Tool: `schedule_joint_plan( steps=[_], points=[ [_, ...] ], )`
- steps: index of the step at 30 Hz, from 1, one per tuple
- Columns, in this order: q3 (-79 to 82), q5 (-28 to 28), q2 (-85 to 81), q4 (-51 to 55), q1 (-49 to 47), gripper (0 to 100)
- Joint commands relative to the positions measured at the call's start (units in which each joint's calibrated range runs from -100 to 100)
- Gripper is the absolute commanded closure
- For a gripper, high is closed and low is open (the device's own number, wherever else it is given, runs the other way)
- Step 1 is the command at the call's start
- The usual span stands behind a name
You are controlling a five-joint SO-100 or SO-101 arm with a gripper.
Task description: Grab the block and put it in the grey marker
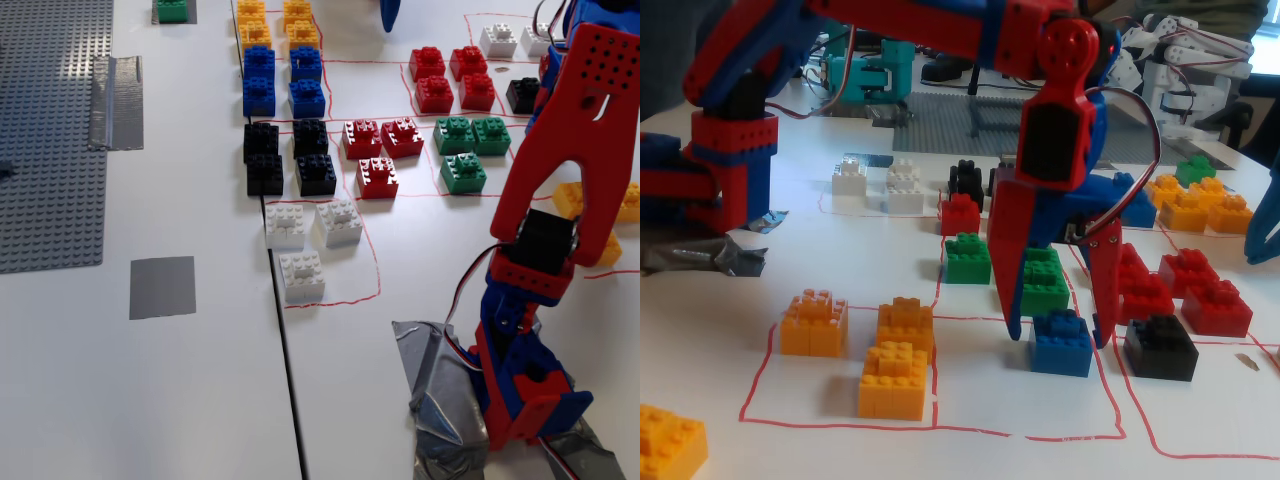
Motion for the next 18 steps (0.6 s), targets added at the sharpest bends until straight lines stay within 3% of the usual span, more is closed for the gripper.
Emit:
schedule_joint_plan(
  steps=[1, 8, 18],
  points=[
    [-5.45, -0.15, -2.04, -0.54, -0.06, 77],
    [-8.17, 0.98, 0.10, 1.41, -0.65, 100],
    [-8.27, 0.73, -3.53, 5.30, -1.63, 100]
  ],
)
